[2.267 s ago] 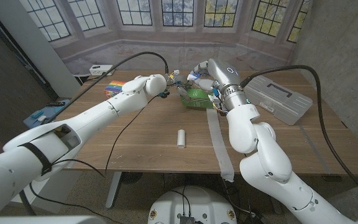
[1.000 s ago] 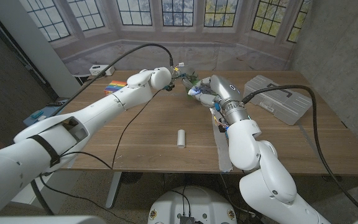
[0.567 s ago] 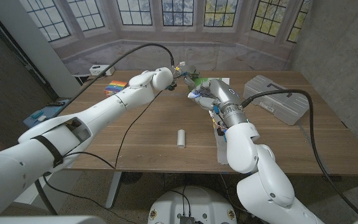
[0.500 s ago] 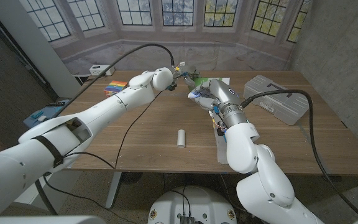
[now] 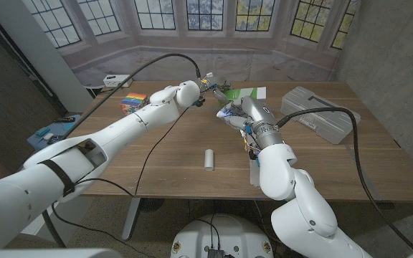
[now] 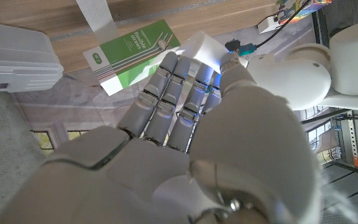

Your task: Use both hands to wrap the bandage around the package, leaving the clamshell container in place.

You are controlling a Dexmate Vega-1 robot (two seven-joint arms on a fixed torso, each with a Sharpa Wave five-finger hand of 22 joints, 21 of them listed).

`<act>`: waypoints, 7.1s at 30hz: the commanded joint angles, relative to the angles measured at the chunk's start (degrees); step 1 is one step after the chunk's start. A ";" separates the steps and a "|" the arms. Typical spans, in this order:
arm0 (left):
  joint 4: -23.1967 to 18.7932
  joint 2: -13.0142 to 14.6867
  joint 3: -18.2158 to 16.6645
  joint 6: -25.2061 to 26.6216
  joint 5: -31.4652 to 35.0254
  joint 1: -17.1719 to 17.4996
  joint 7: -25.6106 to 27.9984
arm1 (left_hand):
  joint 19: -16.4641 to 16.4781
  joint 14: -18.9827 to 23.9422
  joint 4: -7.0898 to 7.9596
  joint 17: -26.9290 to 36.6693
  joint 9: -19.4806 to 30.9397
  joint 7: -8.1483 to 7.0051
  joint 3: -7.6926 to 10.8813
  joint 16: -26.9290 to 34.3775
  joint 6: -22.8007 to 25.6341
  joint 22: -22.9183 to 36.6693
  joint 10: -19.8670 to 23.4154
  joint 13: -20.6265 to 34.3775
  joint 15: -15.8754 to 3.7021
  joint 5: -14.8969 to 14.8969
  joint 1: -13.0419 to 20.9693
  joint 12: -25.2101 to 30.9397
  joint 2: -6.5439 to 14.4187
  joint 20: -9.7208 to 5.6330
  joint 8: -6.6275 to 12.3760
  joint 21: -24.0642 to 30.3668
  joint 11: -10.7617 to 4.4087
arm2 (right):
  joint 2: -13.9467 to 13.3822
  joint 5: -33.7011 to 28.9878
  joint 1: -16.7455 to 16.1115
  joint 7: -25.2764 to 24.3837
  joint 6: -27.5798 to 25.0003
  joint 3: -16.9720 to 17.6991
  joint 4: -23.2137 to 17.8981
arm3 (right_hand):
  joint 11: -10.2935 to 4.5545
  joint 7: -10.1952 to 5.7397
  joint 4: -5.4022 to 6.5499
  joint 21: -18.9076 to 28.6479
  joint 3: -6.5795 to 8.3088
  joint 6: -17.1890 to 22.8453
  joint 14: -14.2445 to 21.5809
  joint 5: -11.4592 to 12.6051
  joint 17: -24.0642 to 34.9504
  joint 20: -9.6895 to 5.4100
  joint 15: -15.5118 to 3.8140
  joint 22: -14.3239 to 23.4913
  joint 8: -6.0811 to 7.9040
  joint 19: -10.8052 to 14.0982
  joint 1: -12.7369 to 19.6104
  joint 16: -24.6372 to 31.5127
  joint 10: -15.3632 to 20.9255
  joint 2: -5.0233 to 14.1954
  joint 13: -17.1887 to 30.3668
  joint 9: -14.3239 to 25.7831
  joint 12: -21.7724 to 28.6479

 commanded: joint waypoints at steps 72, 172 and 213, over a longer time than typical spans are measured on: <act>-10.19 3.91 -6.35 -1.86 -10.46 7.48 3.10 | -0.21 0.45 0.73 0.10 0.06 2.53 0.31 0.00 3.40 0.24 0.46 0.63 0.50 0.16 -3.74 0.05 4.32 0.47 8.22 0.40 0.69 | -12.44 44.14 1.90 -29.38 -12.66 5.34 6.28 | 0.09 0.18 -0.13 0.05 -0.47 0.75 1.34 0.28 0.12 -1.44 -7.38 0.28 -0.35 1.06 0.91 -0.60 1.30 0.45 1.09 0.38 0.35; -19.76 9.46 -8.01 -1.71 -13.29 10.69 -5.38 | -0.65 0.28 0.62 0.15 0.09 2.74 0.33 0.00 3.76 0.28 0.46 1.03 0.86 0.64 -4.87 -0.08 4.82 0.75 7.73 0.33 1.15 | -16.34 46.80 14.28 -29.51 -1.77 6.88 26.37 | -0.09 -0.01 -0.01 -0.09 -1.11 0.86 1.59 0.25 0.38 -1.57 -7.53 0.27 -0.74 1.08 1.05 -1.09 1.34 0.83 1.41 0.50 0.06; -24.56 13.79 -9.05 -0.30 -13.89 13.56 -9.36 | -0.83 0.13 0.57 0.08 0.11 2.78 0.46 -0.08 3.82 0.28 0.61 1.13 0.97 0.78 -5.19 -0.09 4.95 0.75 7.54 0.28 1.24 | -19.68 43.13 16.86 -25.26 2.61 7.32 29.90 | -0.16 -0.05 -0.01 -0.13 -1.40 1.21 1.92 0.30 0.65 -1.70 -7.61 0.28 -0.76 1.08 1.19 -1.08 1.76 1.06 1.43 0.55 -0.01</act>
